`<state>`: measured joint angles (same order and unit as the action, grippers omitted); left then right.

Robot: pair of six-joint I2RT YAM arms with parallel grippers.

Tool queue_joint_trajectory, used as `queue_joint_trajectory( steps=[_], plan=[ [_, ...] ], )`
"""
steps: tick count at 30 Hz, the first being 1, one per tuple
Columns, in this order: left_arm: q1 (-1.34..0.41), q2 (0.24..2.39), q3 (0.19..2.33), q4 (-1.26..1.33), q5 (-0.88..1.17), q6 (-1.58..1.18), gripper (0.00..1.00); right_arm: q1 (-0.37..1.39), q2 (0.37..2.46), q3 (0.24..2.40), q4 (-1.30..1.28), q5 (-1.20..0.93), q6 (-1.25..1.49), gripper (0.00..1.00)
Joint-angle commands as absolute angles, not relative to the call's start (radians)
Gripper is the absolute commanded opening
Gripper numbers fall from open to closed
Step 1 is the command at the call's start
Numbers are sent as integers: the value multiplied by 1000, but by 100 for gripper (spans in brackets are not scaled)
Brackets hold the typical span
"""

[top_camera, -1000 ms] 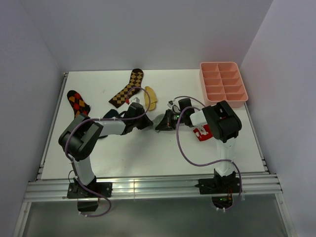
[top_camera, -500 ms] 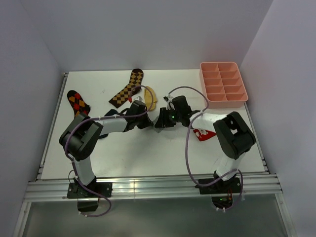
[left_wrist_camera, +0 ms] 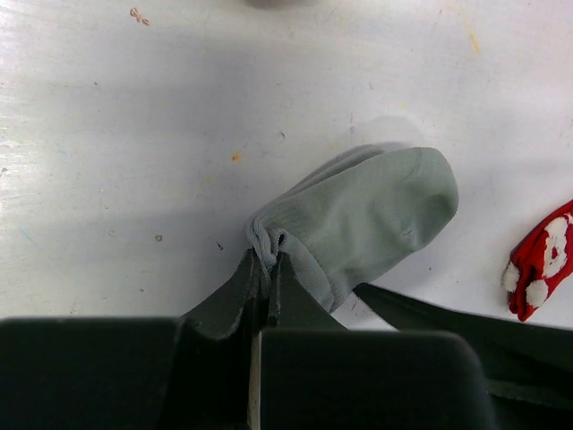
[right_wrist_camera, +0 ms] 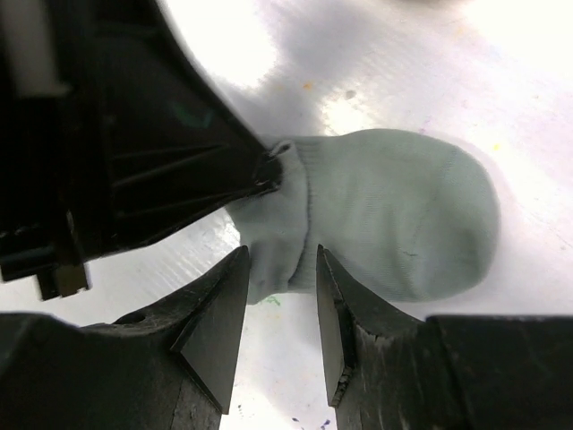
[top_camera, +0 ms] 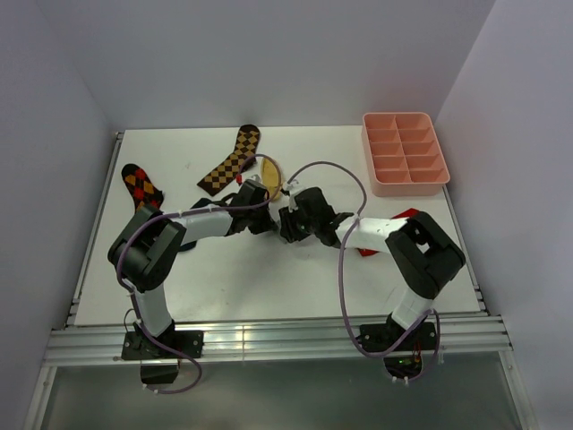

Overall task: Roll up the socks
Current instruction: Roll the sock at the center of the board.

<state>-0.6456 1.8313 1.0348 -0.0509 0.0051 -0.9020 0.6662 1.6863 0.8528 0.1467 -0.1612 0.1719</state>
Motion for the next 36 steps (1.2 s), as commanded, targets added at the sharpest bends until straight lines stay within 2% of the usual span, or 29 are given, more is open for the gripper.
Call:
queue_joint_trajectory(
  steps=[1,15,20,23,26,27,29,30,33,34,36],
  plan=[
    [-653,1842,1071,-89,5,-877,0,713,1672,831,238,-69,89,44],
    [-653,1844,1072,-92,5,-888,0,792,1693,793,330,-2,37,45],
    [-653,1844,1072,-87,11,-897,0,830,1746,836,284,116,32,45],
    [-653,1842,1074,-92,12,-899,0,839,1769,842,272,138,40,40],
    [-653,1836,1068,-86,12,-902,0,839,1772,848,244,147,55,23],
    [-653,1827,1063,-81,12,-902,0,839,1773,851,236,158,64,13],
    [-653,1815,1043,-55,12,-913,5,838,1772,861,206,150,74,3],
    [-652,1803,1029,-42,5,-917,13,833,1775,871,193,123,89,0],
    [-650,1763,1005,-22,5,-930,27,810,1770,882,155,45,129,0],
    [-649,1752,987,-9,-26,-939,36,784,1769,888,147,-21,141,0],
    [-641,1721,968,-9,-37,-953,45,735,1770,893,124,-98,182,0]
  ],
)
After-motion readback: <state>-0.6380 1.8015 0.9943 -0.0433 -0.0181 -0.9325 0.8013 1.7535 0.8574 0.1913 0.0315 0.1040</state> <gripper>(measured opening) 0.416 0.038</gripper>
